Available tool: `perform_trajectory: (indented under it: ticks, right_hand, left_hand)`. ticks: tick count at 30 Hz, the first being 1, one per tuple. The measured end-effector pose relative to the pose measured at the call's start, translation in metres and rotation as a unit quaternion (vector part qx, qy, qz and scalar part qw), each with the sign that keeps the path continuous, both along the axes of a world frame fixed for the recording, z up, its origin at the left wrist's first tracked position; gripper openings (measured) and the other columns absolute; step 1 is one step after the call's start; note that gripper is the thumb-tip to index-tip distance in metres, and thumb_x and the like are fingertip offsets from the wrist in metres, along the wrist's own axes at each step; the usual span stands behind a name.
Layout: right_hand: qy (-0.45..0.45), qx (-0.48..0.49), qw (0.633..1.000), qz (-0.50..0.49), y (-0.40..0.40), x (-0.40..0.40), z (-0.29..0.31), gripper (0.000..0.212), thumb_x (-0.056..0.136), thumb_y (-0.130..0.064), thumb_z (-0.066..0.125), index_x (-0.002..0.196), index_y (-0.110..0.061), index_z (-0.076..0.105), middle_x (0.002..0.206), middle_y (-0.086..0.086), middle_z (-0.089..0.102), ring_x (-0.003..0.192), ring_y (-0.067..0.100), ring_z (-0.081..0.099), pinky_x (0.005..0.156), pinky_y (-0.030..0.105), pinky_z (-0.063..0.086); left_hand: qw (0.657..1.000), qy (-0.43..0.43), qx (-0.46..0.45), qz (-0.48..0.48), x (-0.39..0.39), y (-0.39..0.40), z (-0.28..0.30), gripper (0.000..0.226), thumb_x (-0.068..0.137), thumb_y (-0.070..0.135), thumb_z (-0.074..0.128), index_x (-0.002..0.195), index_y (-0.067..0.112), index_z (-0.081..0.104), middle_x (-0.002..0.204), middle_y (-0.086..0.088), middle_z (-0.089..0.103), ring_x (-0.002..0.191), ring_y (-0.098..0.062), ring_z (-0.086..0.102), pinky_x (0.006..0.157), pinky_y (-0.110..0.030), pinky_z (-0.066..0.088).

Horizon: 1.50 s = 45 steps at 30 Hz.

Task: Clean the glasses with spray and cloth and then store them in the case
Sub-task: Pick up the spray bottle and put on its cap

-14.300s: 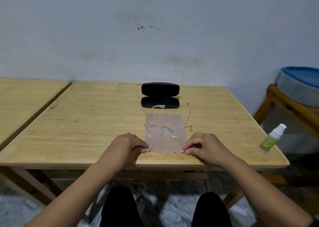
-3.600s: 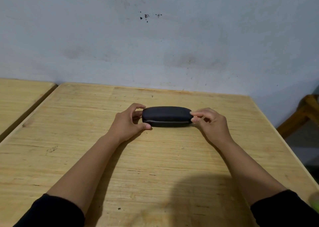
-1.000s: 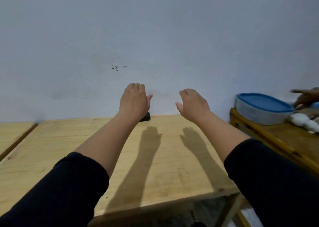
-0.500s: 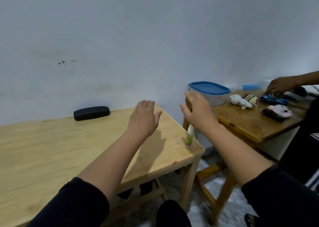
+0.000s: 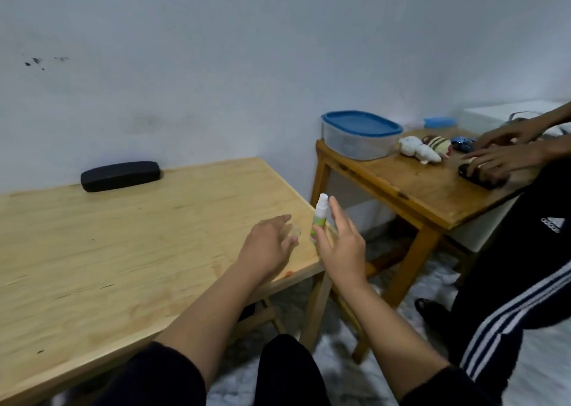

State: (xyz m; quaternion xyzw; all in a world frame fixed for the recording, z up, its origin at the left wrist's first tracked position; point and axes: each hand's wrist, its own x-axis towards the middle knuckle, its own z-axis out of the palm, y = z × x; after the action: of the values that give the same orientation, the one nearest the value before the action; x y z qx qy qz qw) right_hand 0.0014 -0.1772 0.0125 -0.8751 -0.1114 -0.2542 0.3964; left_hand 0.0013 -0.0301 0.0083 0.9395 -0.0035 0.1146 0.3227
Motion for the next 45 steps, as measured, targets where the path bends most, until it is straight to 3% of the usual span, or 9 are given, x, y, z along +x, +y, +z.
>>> perform_trajectory:
  ticks: [4, 8, 13, 20, 23, 27, 34, 39, 45]
  right_hand:
    - [0.01, 0.021, 1.0, 0.01, 0.003, 0.008, -0.003, 0.064, 0.088, -0.02, 0.06, 0.144, -0.027, 0.029, 0.14, 0.003, 0.05, 0.124, 0.021, 0.051, 0.093, 0.02, 0.037]
    - [0.015, 0.043, 0.999, 0.024, 0.003, 0.015, -0.008, 0.066, 0.088, -0.016, 0.059, 0.141, -0.038, 0.027, 0.133, 0.005, 0.057, 0.112, 0.022, 0.061, 0.092, 0.034, 0.051]
    - [0.017, 0.074, 0.996, 0.044, 0.003, 0.021, -0.011, 0.063, 0.087, -0.011, 0.061, 0.141, -0.031, 0.035, 0.119, 0.009, 0.063, 0.097, 0.018, 0.066, 0.082, 0.041, 0.057]
    - [-0.005, 0.059, 0.997, 0.057, -0.001, 0.02, -0.008, 0.057, 0.086, -0.013, 0.062, 0.138, -0.029, 0.043, 0.115, 0.009, 0.065, 0.091, 0.02, 0.066, 0.077, 0.044, 0.058]
    - [-0.015, 0.058, 0.996, 0.07, -0.002, 0.019, -0.001, 0.052, 0.087, -0.015, 0.062, 0.135, -0.027, 0.047, 0.118, 0.006, 0.065, 0.098, 0.016, 0.066, 0.084, 0.036, 0.057]
    - [0.008, 0.083, 0.993, 0.078, -0.006, 0.018, 0.009, 0.048, 0.086, -0.016, 0.064, 0.13, -0.024, 0.047, 0.109, 0.006, 0.066, 0.093, 0.008, 0.065, 0.081, 0.008, 0.05]
    - [0.04, 0.083, 0.989, 0.113, -0.01, 0.017, 0.011, 0.074, 0.086, -0.012, 0.061, 0.134, -0.055, 0.025, 0.096, -0.003, 0.062, 0.083, 0.003, 0.063, 0.078, 0.012, 0.051]
    - [0.058, 0.05, 0.99, 0.117, -0.012, 0.018, 0.012, 0.066, 0.086, -0.011, 0.061, 0.133, -0.048, 0.033, 0.095, 0.0, 0.063, 0.083, 0.008, 0.064, 0.077, 0.018, 0.054]
    - [0.083, 0.047, 0.988, 0.118, -0.005, 0.017, 0.018, 0.062, 0.084, -0.009, 0.064, 0.127, -0.045, 0.038, 0.094, -0.005, 0.062, 0.08, 0.002, 0.063, 0.068, 0.006, 0.047]
  left_hand:
    - [1.0, 0.004, -0.022, -0.01, 0.01, -0.007, -0.006, 0.045, 0.086, 0.037, 0.058, 0.129, 0.027, 0.049, 0.12, -0.006, 0.063, 0.111, -0.021, 0.057, 0.096, -0.037, 0.047]
    - [0.999, -0.007, -0.045, -0.003, 0.017, -0.012, -0.007, 0.033, 0.087, 0.033, 0.058, 0.12, 0.027, 0.058, 0.11, 0.0, 0.068, 0.098, -0.015, 0.061, 0.09, -0.035, 0.051]
    - [0.969, -0.062, -0.235, 0.047, 0.021, -0.013, 0.016, 0.029, 0.088, 0.025, 0.059, 0.117, 0.024, 0.063, 0.11, 0.004, 0.067, 0.093, -0.004, 0.057, 0.08, -0.016, 0.041]
    - [0.937, -0.111, -0.331, -0.01, 0.026, -0.02, 0.057, 0.034, 0.086, 0.028, 0.062, 0.119, 0.031, 0.054, 0.096, 0.011, 0.068, 0.092, 0.005, 0.059, 0.079, -0.008, 0.041]
    - [0.936, -0.109, -0.334, -0.017, 0.026, -0.026, 0.058, 0.024, 0.084, 0.025, 0.065, 0.106, 0.026, 0.056, 0.095, 0.008, 0.07, 0.088, 0.006, 0.061, 0.07, -0.002, 0.043]
    - [0.947, -0.109, -0.299, -0.033, 0.023, -0.029, 0.056, 0.009, 0.083, 0.024, 0.067, 0.091, 0.023, 0.062, 0.083, 0.012, 0.066, 0.079, 0.008, 0.06, 0.066, 0.0, 0.042]
    - [0.962, -0.097, -0.25, -0.051, 0.02, -0.031, 0.053, 0.011, 0.083, 0.027, 0.067, 0.093, 0.023, 0.066, 0.083, 0.013, 0.066, 0.081, 0.003, 0.061, 0.068, -0.005, 0.045]
    - [0.969, -0.077, -0.229, -0.05, 0.018, -0.03, 0.047, 0.019, 0.085, 0.03, 0.064, 0.1, 0.021, 0.069, 0.089, 0.009, 0.068, 0.083, 0.001, 0.061, 0.071, -0.009, 0.043]
    - [0.98, -0.073, -0.182, -0.017, 0.017, -0.023, 0.039, 0.027, 0.095, 0.032, 0.046, 0.104, 0.019, 0.068, 0.1, 0.001, 0.071, 0.093, -0.014, 0.063, 0.081, -0.029, 0.048]
